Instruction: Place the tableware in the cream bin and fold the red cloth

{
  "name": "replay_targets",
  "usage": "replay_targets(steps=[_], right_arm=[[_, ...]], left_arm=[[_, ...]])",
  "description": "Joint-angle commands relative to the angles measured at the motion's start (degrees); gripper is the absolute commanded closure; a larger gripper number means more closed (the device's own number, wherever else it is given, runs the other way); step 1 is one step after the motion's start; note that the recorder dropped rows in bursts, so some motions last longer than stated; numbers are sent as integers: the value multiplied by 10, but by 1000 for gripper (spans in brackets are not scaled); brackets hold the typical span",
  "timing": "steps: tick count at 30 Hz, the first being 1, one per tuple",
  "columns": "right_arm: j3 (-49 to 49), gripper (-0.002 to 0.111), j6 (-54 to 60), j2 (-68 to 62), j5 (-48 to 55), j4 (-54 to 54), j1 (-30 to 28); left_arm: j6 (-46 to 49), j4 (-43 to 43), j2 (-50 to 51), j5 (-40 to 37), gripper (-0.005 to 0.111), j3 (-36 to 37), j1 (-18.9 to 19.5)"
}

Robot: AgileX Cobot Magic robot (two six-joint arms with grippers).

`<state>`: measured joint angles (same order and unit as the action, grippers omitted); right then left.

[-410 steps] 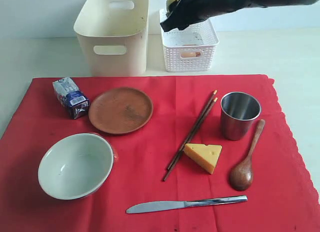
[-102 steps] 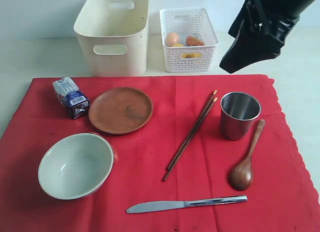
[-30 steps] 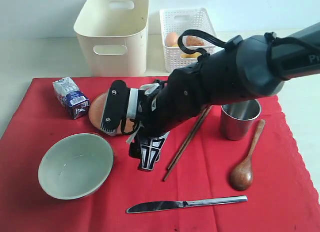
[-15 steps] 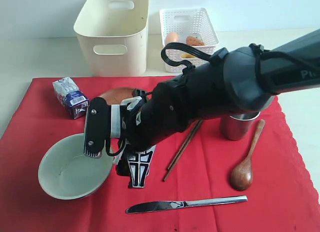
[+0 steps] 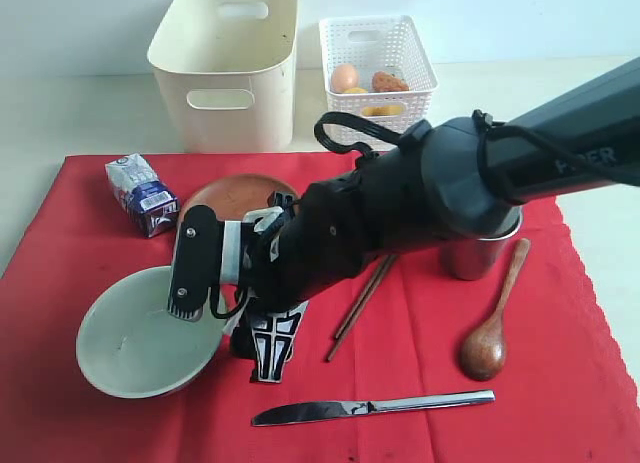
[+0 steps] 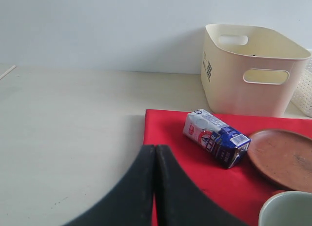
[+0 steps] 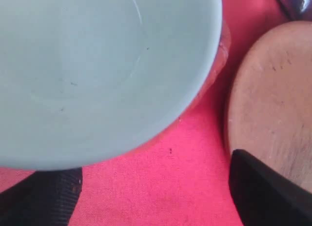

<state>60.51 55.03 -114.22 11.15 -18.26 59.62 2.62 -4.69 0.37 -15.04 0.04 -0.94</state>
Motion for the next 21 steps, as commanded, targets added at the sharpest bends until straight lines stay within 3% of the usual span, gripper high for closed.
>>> replay_targets(steps=[1, 17, 21], right_arm=[[-1, 30, 7, 2, -9, -11, 3], [-1, 30, 13, -25, -54, -13, 10], [-1, 41, 13, -25, -54, -13, 10]], left_arm=[[2, -5, -4, 3, 104, 0, 2], [2, -5, -4, 3, 104, 0, 2], [2, -5, -4, 3, 104, 0, 2]])
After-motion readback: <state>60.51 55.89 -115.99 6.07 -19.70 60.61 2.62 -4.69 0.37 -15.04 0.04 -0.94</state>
